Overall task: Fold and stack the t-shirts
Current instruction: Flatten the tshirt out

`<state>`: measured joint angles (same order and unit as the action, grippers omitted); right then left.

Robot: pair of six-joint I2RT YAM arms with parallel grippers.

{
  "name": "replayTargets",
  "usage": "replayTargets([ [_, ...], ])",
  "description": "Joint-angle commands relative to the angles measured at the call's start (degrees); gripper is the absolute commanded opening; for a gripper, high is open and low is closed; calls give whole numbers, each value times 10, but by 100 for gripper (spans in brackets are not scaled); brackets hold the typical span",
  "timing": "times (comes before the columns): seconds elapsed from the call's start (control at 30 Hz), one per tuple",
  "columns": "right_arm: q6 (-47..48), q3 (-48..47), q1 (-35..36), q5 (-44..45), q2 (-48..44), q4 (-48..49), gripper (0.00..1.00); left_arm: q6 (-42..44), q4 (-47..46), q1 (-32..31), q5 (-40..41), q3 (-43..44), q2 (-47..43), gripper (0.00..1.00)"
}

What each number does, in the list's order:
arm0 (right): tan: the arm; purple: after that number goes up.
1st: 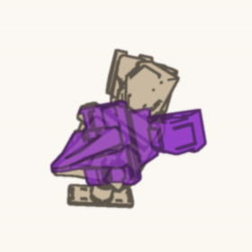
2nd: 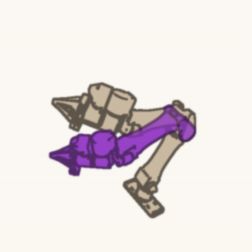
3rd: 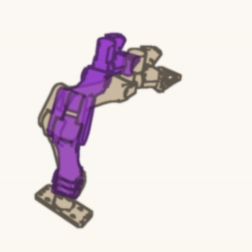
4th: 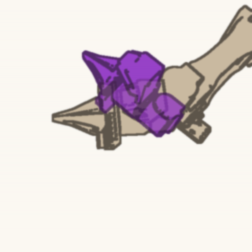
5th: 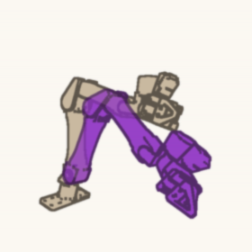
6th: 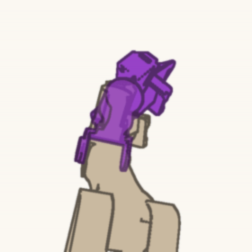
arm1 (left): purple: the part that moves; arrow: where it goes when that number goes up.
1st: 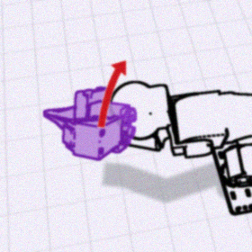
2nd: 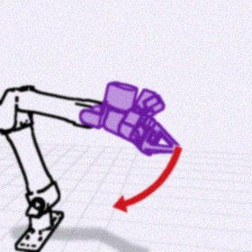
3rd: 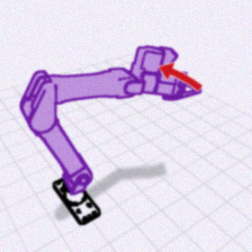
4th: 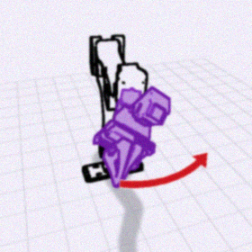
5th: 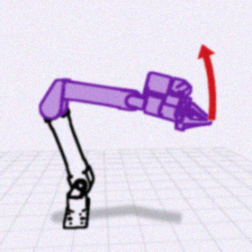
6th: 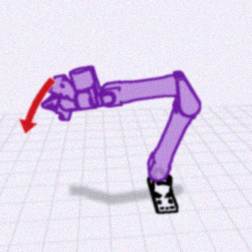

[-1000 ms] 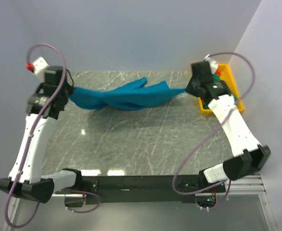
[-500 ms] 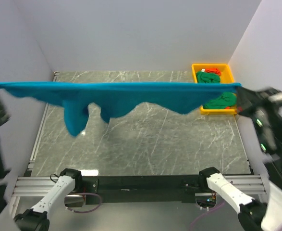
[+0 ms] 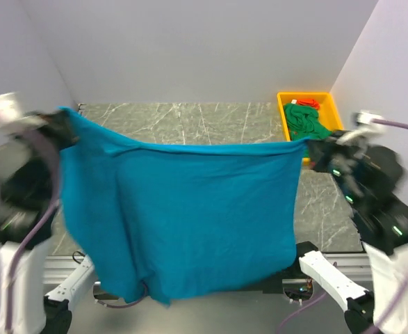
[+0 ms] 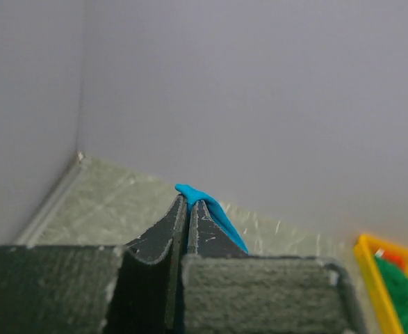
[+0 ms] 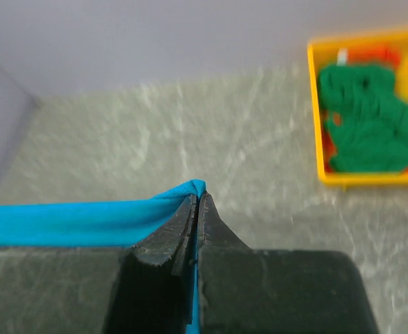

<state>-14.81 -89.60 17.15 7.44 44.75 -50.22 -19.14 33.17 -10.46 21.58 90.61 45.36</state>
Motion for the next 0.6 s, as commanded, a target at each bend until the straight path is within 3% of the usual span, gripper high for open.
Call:
replayTargets([
  [0.0,12,92,-4,-8,37,36,0,2,-90,4,-51,-142,31,4],
  [0.1,-2,203,-4,3,60,113,0,-4,-149,3,-68,-253,67,8],
  [0.23,-8,311,-5,49,124,206,0,-1,-213,4,-76,-299,194,7],
  [0.4,0,321,-12,92,267,293,0,12,-267,5,-95,-273,326,5],
  [0.57,20,262,-43,91,407,336,0,30,-289,11,-100,-216,456,4],
])
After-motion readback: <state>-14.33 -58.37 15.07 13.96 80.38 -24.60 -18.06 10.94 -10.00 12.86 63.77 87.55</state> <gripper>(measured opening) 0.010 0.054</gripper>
